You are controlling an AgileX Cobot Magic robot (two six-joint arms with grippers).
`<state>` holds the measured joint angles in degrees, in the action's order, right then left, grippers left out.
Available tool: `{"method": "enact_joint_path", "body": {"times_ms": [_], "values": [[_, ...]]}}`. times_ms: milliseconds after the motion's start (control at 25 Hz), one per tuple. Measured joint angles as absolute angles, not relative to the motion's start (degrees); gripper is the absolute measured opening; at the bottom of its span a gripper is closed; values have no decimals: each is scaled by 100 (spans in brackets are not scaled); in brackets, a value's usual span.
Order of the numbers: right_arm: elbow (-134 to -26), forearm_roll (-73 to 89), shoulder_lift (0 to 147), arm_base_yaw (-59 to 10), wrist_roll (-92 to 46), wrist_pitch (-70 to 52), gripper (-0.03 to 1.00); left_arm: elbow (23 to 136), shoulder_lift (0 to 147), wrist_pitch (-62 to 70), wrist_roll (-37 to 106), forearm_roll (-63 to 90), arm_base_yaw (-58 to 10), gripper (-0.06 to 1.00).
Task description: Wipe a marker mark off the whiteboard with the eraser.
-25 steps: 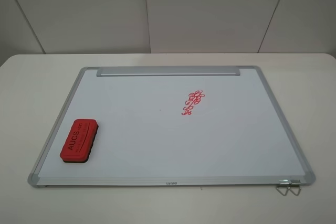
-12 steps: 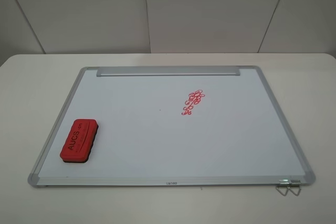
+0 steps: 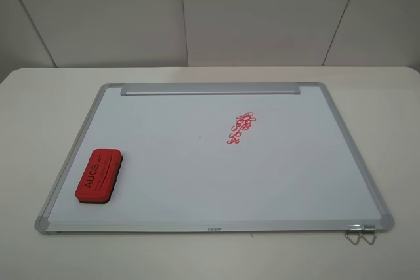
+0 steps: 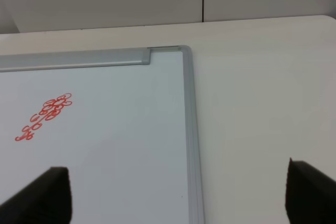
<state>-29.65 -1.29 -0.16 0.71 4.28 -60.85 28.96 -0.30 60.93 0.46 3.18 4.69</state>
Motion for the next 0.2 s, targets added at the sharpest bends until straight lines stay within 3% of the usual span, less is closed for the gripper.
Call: {"method": "enact_joint_path", "body": {"times_ms": [200], "values": [[-2965,-129,-16,71,428,-6085,72,2896,-30,6093,46,312,469,77]]}}
